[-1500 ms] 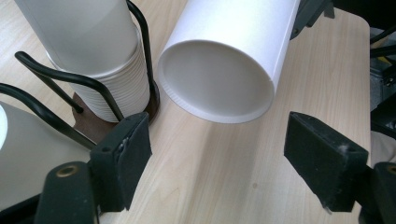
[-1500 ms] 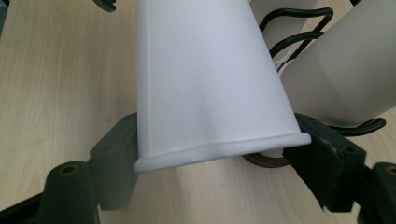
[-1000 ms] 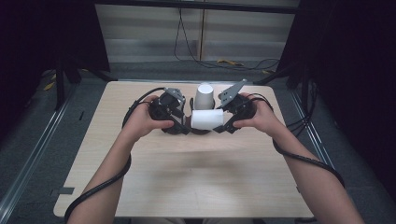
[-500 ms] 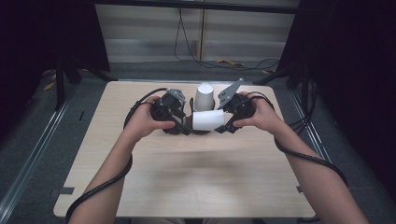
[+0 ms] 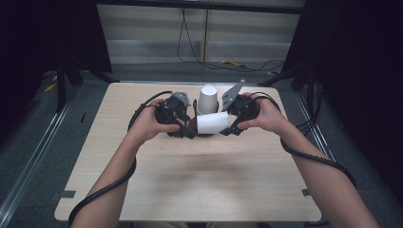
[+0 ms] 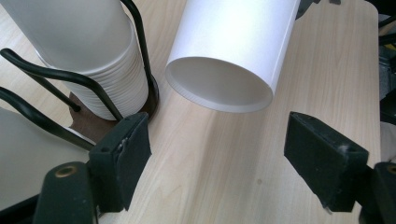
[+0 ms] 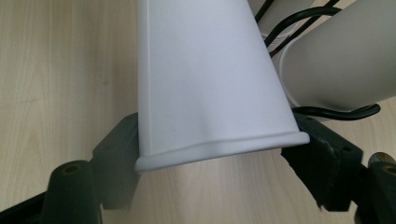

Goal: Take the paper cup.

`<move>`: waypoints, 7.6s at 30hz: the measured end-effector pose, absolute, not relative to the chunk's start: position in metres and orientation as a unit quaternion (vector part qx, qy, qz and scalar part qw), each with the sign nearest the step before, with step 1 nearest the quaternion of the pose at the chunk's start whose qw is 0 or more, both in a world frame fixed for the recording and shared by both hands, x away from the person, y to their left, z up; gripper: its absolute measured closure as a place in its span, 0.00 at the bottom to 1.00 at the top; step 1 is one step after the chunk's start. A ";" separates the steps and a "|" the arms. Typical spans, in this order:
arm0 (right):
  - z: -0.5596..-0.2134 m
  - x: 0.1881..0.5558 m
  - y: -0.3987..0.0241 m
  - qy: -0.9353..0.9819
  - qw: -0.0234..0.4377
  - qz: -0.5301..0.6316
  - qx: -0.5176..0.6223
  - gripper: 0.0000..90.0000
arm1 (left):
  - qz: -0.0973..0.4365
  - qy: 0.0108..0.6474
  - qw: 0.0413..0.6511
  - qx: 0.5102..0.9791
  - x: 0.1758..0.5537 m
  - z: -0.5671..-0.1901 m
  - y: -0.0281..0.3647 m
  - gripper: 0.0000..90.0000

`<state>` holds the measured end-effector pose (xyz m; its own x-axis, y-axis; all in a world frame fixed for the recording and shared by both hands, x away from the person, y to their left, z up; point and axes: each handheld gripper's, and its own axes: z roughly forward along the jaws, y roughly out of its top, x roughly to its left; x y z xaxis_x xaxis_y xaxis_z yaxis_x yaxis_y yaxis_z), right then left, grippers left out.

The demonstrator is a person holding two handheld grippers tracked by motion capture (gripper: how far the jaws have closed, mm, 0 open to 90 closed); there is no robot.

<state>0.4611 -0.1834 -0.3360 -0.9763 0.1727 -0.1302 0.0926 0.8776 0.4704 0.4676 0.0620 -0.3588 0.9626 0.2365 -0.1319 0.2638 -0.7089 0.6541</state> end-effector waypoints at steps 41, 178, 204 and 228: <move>-0.333 0.457 -0.164 0.980 0.102 0.167 0.033 0.27 | -0.037 0.131 0.360 0.923 0.470 -0.363 0.051 0.24; -0.343 0.461 -0.189 0.913 0.027 0.397 0.086 0.15 | -0.087 0.115 0.393 0.908 0.470 -0.372 0.049 0.37; -0.346 0.456 -0.186 0.919 0.031 0.389 0.061 0.22 | -0.077 0.090 0.396 0.911 0.469 -0.378 0.044 0.36; -0.348 0.456 -0.196 0.932 0.044 0.349 0.085 0.24 | -0.019 0.114 0.356 0.927 0.463 -0.380 0.052 0.25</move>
